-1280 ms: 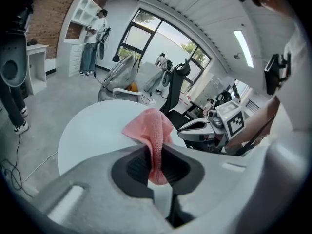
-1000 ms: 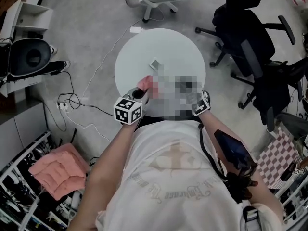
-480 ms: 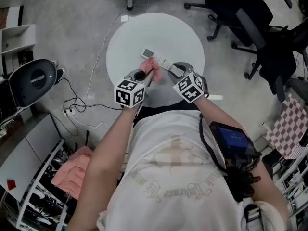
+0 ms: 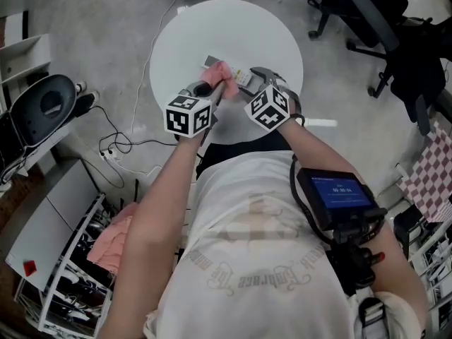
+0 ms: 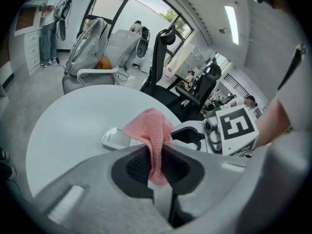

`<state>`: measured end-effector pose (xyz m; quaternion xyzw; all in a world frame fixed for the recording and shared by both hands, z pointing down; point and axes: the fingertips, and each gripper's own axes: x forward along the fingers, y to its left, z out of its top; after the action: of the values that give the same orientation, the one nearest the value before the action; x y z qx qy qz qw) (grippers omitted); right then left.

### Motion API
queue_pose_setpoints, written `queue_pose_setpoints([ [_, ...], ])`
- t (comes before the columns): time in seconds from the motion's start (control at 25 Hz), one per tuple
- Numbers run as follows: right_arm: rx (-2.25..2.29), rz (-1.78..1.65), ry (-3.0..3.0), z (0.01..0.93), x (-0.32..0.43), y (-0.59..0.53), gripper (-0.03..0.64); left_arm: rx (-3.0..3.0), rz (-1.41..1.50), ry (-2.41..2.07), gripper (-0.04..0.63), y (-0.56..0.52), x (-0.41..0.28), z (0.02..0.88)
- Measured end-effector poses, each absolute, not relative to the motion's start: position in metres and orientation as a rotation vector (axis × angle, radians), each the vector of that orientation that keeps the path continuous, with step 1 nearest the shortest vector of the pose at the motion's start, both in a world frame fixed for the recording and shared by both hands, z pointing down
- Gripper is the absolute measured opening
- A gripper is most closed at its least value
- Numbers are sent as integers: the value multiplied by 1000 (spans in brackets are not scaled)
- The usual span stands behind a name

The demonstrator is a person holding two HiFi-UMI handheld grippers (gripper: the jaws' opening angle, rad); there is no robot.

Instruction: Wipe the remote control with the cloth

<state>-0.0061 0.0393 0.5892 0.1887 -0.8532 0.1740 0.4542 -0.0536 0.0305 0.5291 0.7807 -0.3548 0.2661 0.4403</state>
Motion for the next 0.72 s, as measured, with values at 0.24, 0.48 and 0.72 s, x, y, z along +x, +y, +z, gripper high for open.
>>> queue_pose_setpoints([
  [0.24,427,354,-2101,594,-8,38,230,1926,733,-821,26,30,-37,534],
  [0.48,423,332,-2118,590,-13,41,230,1918,859,-715,27,27,-25,545],
  [0.72,399,305,-2125,588,-14,43,229,1876,1041,-538,27,29,-5,563],
])
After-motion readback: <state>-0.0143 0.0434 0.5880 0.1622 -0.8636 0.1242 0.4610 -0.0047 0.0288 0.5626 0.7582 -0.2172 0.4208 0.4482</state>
